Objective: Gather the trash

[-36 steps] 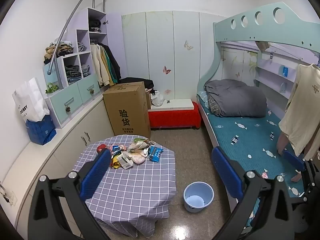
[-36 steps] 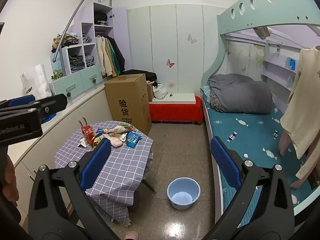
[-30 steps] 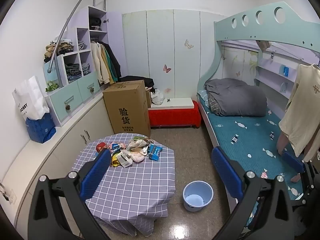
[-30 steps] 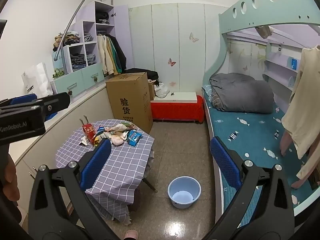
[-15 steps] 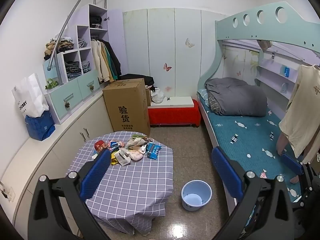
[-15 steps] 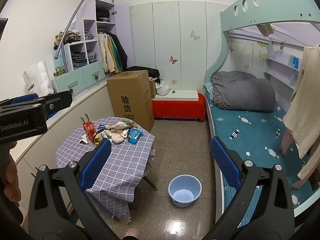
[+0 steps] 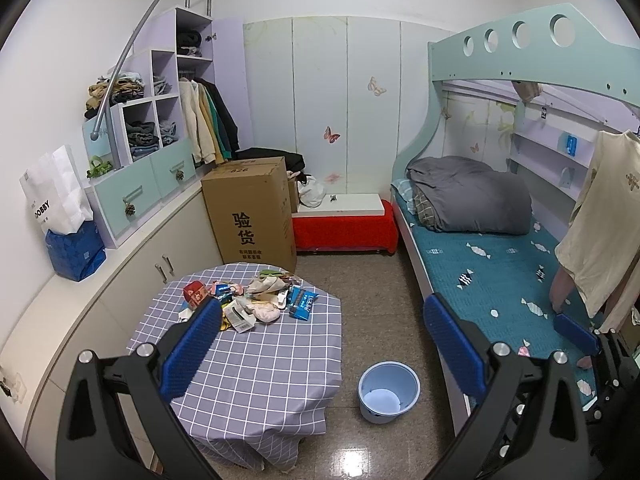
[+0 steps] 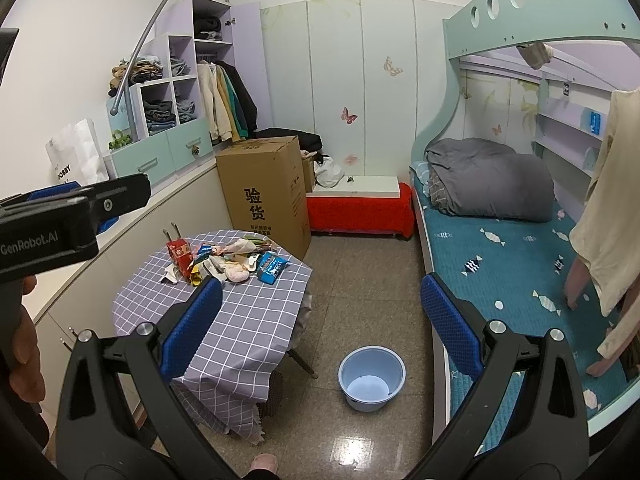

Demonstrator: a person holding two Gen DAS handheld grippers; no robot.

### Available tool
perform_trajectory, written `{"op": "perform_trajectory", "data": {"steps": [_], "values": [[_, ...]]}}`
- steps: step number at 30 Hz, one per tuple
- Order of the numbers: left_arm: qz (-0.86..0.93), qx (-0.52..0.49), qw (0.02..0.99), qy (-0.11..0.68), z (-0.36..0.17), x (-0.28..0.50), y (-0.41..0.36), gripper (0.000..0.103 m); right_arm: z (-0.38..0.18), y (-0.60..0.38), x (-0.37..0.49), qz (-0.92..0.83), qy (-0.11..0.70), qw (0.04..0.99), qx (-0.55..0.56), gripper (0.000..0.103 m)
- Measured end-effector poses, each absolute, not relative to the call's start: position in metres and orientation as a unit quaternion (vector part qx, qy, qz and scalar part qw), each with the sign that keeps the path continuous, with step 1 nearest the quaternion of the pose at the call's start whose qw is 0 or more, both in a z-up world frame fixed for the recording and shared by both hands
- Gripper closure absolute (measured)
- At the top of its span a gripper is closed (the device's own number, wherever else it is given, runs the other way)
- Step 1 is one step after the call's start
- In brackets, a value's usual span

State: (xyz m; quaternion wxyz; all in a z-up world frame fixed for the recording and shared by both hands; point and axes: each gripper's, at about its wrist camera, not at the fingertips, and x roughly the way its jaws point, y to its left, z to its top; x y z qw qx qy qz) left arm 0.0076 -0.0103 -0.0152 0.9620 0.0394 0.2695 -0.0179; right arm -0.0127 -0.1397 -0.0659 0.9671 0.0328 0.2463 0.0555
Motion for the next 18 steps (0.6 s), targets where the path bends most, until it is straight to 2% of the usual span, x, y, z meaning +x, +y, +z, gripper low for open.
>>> {"op": "perform_trajectory", "data": {"steps": [18], "values": [[-0.018, 0.043, 0.962, 0.271, -0.0142, 0.0122, -0.0152, 0.004, -0.0689, -0.1464, -0.0112, 0.058, 0.249, 0.966, 0.04, 0.006]]}}
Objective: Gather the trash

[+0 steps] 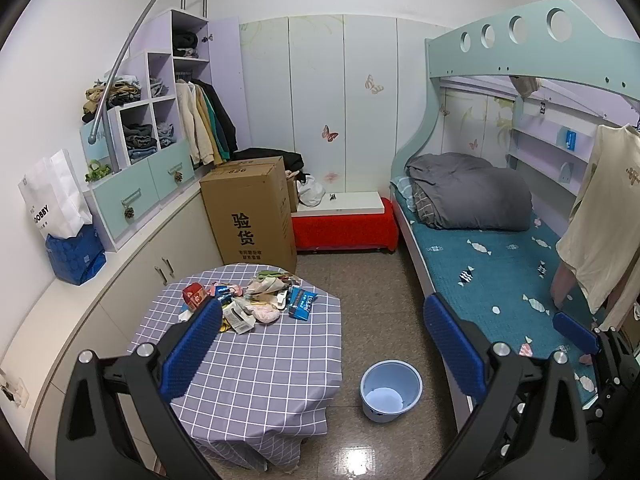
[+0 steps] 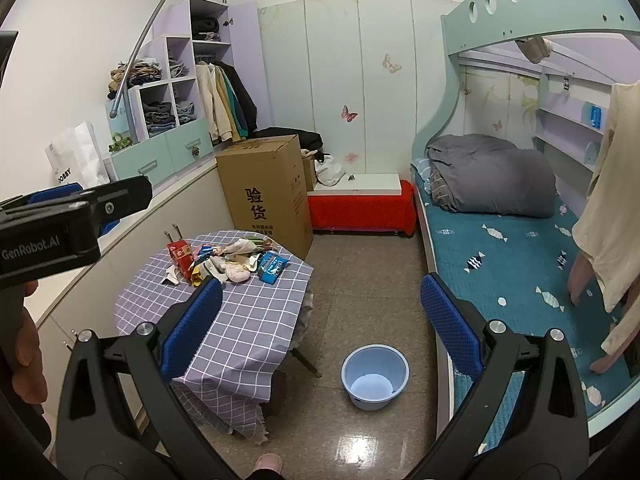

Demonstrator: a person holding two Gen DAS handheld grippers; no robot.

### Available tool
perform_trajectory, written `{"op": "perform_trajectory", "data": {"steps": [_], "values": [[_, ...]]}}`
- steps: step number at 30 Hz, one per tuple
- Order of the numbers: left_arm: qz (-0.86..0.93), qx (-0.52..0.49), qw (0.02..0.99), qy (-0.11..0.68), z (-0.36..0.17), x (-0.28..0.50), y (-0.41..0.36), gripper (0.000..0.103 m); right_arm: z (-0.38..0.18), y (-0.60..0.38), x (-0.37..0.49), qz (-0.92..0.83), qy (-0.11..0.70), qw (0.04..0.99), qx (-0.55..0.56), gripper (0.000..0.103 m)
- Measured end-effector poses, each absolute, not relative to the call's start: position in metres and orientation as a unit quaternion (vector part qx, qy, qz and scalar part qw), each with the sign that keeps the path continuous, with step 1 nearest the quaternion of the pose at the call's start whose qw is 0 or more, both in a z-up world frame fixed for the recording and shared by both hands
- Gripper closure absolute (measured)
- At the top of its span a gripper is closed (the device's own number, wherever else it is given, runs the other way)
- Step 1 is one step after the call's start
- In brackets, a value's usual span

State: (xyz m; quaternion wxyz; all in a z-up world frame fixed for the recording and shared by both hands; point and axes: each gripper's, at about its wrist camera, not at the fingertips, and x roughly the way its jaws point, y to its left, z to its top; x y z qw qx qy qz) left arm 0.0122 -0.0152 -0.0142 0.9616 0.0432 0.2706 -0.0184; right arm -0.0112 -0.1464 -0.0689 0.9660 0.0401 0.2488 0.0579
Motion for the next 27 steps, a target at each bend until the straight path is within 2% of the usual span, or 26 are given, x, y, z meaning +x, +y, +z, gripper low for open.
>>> {"op": "perform_trajectory", "data": {"steps": [27], "values": [[-0.018, 0.044, 0.961, 0.272, -0.0144, 0.013, -0.0177, 0.004, -0.0745, -0.1505, -0.0095, 0.065, 0.253, 0.964, 0.045, 0.006]]}}
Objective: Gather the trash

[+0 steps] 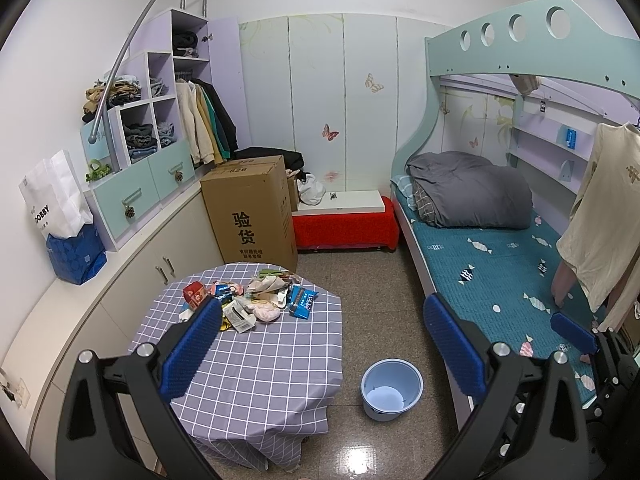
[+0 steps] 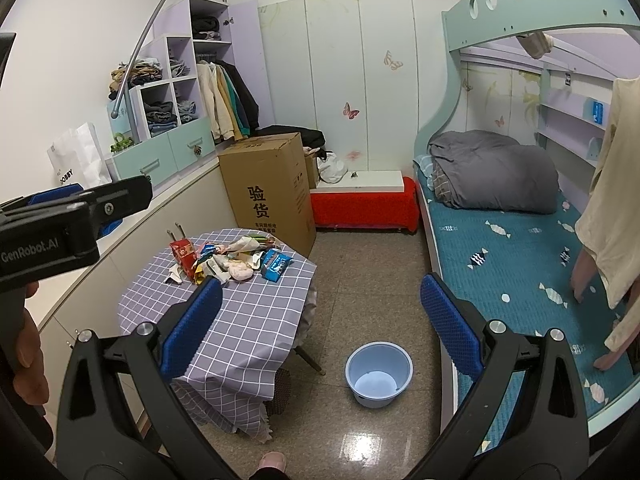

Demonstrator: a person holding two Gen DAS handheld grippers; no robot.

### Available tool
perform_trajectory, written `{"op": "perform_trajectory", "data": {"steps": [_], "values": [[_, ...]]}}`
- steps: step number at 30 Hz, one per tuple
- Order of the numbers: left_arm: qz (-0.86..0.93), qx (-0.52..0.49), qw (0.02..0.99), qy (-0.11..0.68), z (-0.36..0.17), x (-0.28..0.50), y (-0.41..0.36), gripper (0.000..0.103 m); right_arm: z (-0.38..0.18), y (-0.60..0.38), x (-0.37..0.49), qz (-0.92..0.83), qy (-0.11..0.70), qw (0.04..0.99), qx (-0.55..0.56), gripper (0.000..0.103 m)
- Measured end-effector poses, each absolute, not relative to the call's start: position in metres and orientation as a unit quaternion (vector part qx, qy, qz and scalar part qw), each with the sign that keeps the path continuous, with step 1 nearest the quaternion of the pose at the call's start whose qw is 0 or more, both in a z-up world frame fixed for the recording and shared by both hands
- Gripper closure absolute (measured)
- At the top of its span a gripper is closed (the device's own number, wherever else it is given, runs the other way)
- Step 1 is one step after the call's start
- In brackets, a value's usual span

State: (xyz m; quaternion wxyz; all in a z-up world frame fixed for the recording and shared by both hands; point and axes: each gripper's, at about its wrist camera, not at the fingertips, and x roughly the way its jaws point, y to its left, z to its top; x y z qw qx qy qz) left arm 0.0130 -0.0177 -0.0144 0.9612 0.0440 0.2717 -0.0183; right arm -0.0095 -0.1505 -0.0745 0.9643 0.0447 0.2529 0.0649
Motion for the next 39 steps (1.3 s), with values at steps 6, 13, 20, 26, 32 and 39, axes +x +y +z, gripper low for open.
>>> {"op": "perform_trajectory", "data": {"steps": [6, 13, 20, 26, 32, 39], "values": [[-0.017, 0.046, 0.961, 0.273, -0.016, 0.011, -0.017, 0.004, -0.075, -0.151, -0.01, 0.068, 0.254, 0.964, 0.047, 0.006], [-0.015, 0.046, 0.96, 0.275, -0.019, 0.01, -0.014, 0.004, -0.077, -0.154, -0.009, 0.072, 0.258, 0.962, 0.051, 0.006], [-0.014, 0.047, 0.958, 0.281, -0.021, 0.013, -0.015, 0.004, -0.078, -0.157, -0.007, 0.073, 0.263, 0.961, 0.053, 0.006], [-0.012, 0.048, 0.957, 0.287, -0.023, 0.019, -0.016, 0.004, -0.08, -0.162, -0.002, 0.073, 0.269, 0.959, 0.057, 0.006], [-0.014, 0.049, 0.954, 0.296, -0.026, 0.026, -0.019, 0.004, -0.084, -0.168, 0.004, 0.069, 0.274, 0.957, 0.064, 0.006], [-0.012, 0.053, 0.948, 0.313, -0.038, 0.035, -0.016, 0.004, -0.095, -0.167, 0.016, 0.072, 0.293, 0.95, 0.082, 0.006]]}}
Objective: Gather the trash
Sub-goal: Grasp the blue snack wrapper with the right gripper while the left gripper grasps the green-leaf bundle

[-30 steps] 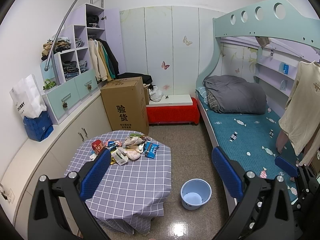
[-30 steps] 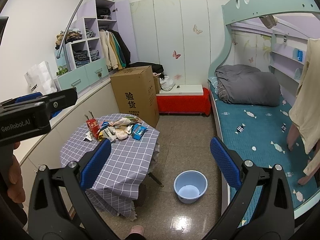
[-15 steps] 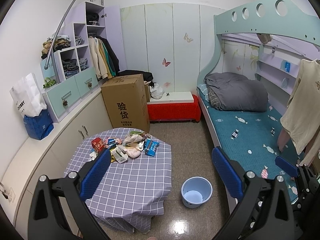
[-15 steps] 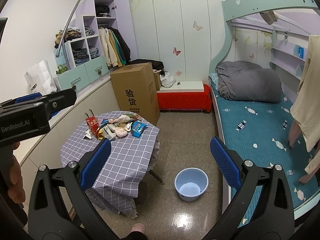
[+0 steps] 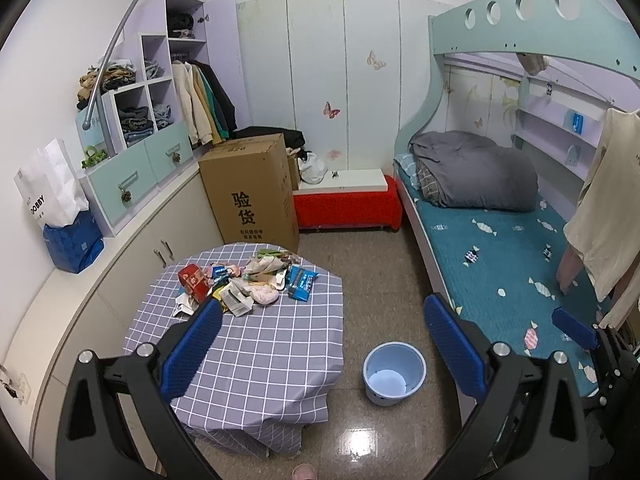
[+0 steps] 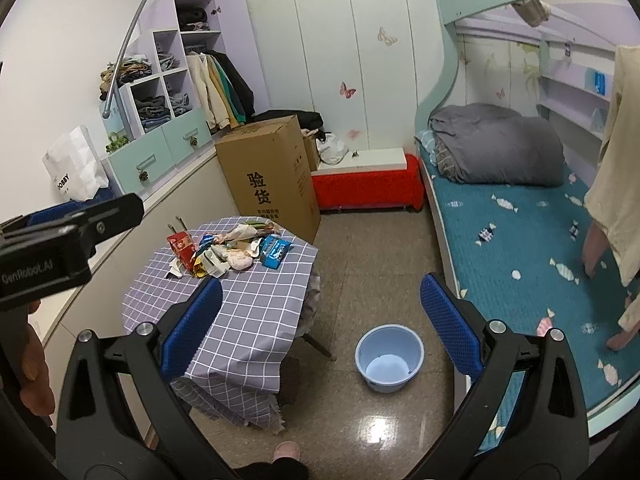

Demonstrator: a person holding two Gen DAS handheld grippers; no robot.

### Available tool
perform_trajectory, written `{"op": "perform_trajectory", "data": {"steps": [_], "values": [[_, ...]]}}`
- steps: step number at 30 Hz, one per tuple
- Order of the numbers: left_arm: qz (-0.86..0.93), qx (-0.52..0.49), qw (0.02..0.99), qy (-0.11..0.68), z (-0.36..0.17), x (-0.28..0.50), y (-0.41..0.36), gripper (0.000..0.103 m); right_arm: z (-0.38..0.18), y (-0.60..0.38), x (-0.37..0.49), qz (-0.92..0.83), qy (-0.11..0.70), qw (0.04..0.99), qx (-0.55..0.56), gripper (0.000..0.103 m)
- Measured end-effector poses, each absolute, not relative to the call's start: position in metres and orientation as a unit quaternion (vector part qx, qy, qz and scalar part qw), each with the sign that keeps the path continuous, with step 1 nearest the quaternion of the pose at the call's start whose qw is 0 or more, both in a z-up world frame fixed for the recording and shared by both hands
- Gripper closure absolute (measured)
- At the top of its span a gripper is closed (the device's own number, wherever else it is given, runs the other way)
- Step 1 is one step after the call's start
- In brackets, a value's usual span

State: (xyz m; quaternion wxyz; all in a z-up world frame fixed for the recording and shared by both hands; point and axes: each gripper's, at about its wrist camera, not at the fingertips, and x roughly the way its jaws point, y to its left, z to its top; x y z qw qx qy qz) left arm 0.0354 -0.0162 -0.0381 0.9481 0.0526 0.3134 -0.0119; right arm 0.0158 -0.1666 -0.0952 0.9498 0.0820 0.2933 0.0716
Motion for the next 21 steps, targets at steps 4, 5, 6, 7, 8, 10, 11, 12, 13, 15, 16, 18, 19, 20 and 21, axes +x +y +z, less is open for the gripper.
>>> {"op": "perform_trajectory", "data": {"steps": [4, 5, 6, 7, 8, 10, 11, 12, 13, 15, 16, 18, 19, 20, 21], "values": [[-0.012, 0.045, 0.942, 0.333, -0.047, 0.053, -0.008, 0.004, -0.102, -0.161, 0.028, 0.073, 0.307, 0.945, 0.088, 0.006], [-0.012, 0.042, 0.939, 0.342, -0.052, 0.059, -0.003, 0.004, -0.104, -0.159, 0.032, 0.071, 0.311, 0.944, 0.089, 0.006], [-0.013, 0.041, 0.937, 0.348, -0.056, 0.064, 0.0, 0.004, -0.108, -0.157, 0.038, 0.07, 0.316, 0.942, 0.09, 0.006], [-0.013, 0.041, 0.934, 0.356, -0.062, 0.071, 0.004, 0.004, -0.111, -0.155, 0.043, 0.07, 0.322, 0.94, 0.092, 0.006], [-0.013, 0.039, 0.93, 0.365, -0.069, 0.078, 0.009, 0.004, -0.116, -0.153, 0.049, 0.069, 0.33, 0.937, 0.095, 0.006], [-0.012, 0.035, 0.923, 0.383, -0.083, 0.092, 0.019, 0.004, -0.127, -0.145, 0.065, 0.067, 0.347, 0.93, 0.099, 0.006], [-0.013, 0.029, 0.918, 0.395, -0.093, 0.104, 0.029, 0.004, -0.132, -0.141, 0.073, 0.068, 0.356, 0.927, 0.1, 0.006], [-0.014, 0.025, 0.915, 0.403, -0.099, 0.112, 0.035, 0.004, -0.137, -0.136, 0.081, 0.07, 0.363, 0.924, 0.101, 0.006], [-0.013, 0.021, 0.911, 0.412, -0.107, 0.121, 0.044, 0.004, -0.144, -0.129, 0.093, 0.07, 0.373, 0.92, 0.102, 0.006], [-0.006, 0.01, 0.901, 0.433, -0.124, 0.145, 0.066, 0.004, -0.159, -0.114, 0.118, 0.073, 0.397, 0.909, 0.106, 0.006], [-0.002, 0.003, 0.897, 0.443, -0.132, 0.156, 0.078, 0.004, -0.165, -0.106, 0.129, 0.076, 0.407, 0.904, 0.109, 0.006], [0.002, -0.014, 0.888, 0.459, -0.147, 0.178, 0.102, 0.004, -0.18, -0.087, 0.156, 0.081, 0.431, 0.892, 0.108, 0.006], [0.007, -0.02, 0.883, 0.468, -0.154, 0.19, 0.114, 0.004, -0.186, -0.079, 0.169, 0.084, 0.44, 0.887, 0.11, 0.006], [0.011, -0.029, 0.878, 0.478, -0.162, 0.205, 0.13, 0.004, -0.191, -0.069, 0.18, 0.084, 0.447, 0.883, 0.111, 0.006], [0.013, -0.037, 0.875, 0.483, -0.167, 0.214, 0.14, 0.004, -0.195, -0.06, 0.187, 0.084, 0.452, 0.881, 0.112, 0.006]]}}
